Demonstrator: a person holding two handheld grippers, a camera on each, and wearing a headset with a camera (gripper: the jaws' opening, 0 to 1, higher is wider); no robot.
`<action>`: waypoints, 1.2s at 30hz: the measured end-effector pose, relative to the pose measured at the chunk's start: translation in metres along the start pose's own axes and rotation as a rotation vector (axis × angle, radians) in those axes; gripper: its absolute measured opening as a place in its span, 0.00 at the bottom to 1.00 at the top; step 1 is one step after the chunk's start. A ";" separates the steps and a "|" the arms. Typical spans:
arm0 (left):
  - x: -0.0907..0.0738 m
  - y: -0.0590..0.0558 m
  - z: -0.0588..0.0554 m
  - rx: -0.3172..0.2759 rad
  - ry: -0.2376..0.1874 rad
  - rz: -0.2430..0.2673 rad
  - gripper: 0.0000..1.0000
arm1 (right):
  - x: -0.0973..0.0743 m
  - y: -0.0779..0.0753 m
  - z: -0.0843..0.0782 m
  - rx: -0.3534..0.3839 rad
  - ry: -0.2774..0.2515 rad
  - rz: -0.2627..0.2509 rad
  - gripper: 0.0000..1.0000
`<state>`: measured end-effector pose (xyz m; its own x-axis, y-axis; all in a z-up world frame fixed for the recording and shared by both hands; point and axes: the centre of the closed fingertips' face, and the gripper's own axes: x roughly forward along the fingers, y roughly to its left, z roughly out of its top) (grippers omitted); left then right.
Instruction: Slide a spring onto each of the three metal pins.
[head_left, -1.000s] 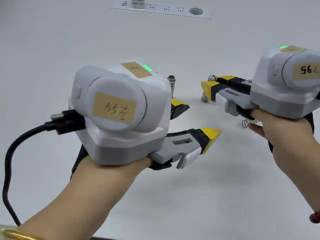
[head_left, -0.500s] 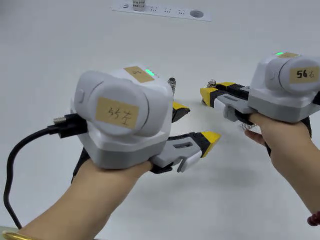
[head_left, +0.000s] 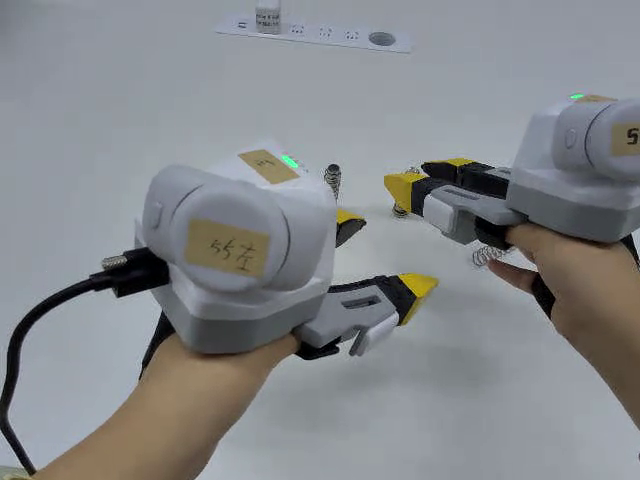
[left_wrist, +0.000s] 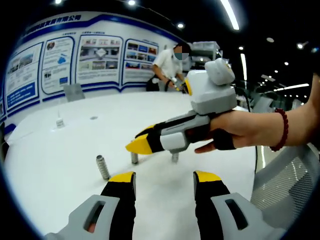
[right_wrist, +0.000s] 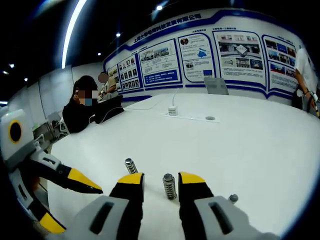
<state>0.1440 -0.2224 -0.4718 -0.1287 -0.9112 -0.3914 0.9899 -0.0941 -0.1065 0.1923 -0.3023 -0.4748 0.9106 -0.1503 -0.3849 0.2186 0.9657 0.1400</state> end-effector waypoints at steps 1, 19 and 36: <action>0.000 0.000 0.000 0.000 -0.001 0.000 0.47 | -0.002 0.000 0.001 0.002 -0.002 0.001 0.29; 0.022 -0.018 0.005 0.128 0.015 -0.049 0.52 | -0.058 -0.006 0.023 0.016 -0.044 -0.022 0.38; 0.067 -0.025 0.010 0.164 0.041 -0.096 0.43 | -0.101 -0.039 0.013 0.042 -0.076 -0.122 0.39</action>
<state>0.1117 -0.2852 -0.4859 -0.2216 -0.8782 -0.4239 0.9691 -0.2465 0.0041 0.0963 -0.3281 -0.4295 0.8999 -0.2835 -0.3315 0.3426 0.9297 0.1350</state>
